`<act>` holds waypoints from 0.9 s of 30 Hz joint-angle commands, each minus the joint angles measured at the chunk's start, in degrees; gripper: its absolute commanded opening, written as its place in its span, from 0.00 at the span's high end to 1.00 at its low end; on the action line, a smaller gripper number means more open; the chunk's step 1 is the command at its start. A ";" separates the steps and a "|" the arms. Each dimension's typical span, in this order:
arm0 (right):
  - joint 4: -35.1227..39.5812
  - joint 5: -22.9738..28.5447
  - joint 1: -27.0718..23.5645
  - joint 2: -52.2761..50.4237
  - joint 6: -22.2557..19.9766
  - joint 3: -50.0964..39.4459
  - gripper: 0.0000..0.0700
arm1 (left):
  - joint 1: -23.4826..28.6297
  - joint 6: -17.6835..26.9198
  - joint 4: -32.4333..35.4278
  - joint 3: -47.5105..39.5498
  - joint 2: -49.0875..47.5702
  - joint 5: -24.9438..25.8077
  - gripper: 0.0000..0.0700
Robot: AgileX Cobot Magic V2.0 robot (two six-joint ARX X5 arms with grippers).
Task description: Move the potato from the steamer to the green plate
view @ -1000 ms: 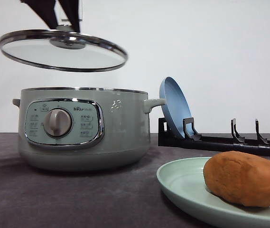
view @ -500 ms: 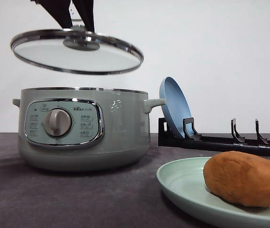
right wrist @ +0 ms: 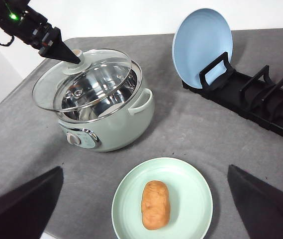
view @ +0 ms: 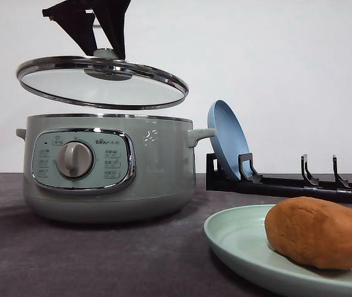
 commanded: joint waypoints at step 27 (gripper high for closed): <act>0.81 0.28 0.48 0.13 -0.68 0.81 0.04 | -0.46 0.00 2.77 1.77 5.12 0.06 1.00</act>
